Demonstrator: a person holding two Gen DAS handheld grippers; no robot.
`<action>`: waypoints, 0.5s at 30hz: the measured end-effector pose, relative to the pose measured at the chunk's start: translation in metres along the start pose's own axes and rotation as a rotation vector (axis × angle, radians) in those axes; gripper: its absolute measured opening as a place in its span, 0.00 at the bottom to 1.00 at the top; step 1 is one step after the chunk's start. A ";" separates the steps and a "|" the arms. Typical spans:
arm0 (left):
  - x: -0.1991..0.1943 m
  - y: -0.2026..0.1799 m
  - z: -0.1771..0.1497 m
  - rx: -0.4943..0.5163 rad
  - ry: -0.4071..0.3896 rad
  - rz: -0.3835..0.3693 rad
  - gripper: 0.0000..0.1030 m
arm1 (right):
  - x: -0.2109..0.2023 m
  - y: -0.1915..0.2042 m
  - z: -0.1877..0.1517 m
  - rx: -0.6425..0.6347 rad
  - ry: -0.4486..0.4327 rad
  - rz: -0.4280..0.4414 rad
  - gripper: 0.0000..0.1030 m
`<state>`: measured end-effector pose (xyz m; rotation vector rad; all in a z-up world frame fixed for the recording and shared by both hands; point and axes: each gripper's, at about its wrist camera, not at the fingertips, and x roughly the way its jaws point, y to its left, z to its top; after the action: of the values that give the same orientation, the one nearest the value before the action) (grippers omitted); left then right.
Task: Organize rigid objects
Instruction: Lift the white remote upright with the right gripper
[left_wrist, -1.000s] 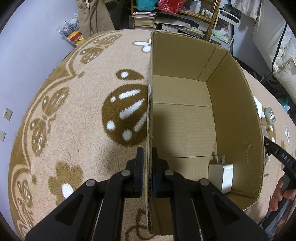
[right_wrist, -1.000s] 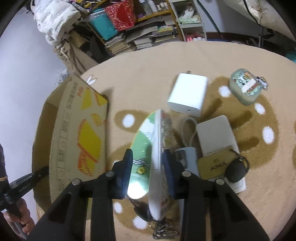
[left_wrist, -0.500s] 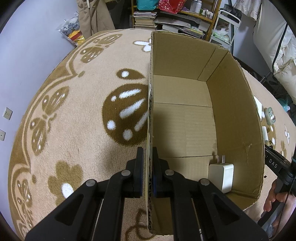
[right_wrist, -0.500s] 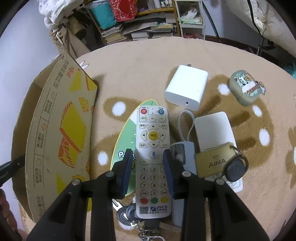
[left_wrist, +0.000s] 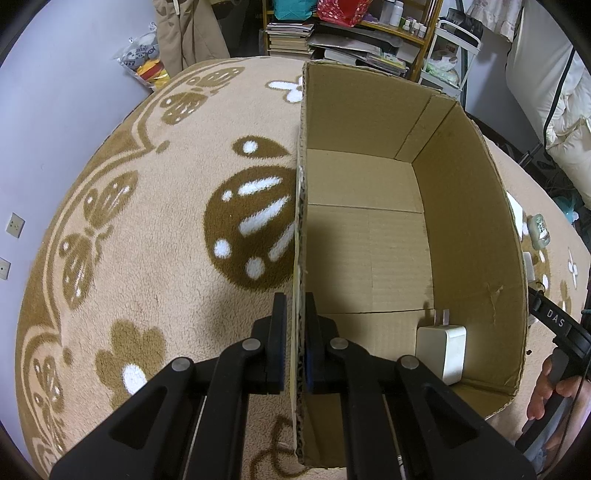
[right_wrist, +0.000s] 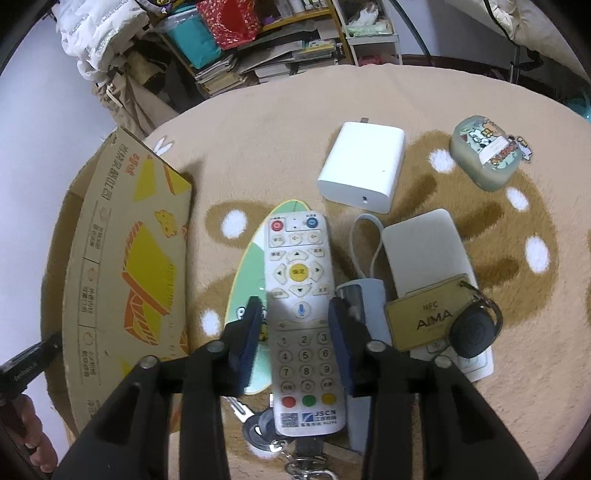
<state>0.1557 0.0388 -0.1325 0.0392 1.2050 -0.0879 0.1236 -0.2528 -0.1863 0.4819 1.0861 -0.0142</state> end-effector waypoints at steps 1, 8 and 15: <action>0.000 0.000 0.000 0.000 0.000 0.000 0.08 | 0.000 0.002 0.000 -0.005 0.000 0.000 0.51; 0.000 0.000 0.000 -0.001 0.001 -0.002 0.08 | 0.007 0.013 0.006 -0.028 0.027 -0.001 0.62; 0.000 0.000 0.000 0.000 0.001 -0.001 0.08 | 0.015 0.004 0.020 -0.020 0.071 0.022 0.62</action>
<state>0.1559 0.0390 -0.1322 0.0392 1.2063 -0.0888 0.1486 -0.2532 -0.1903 0.4795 1.1498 0.0329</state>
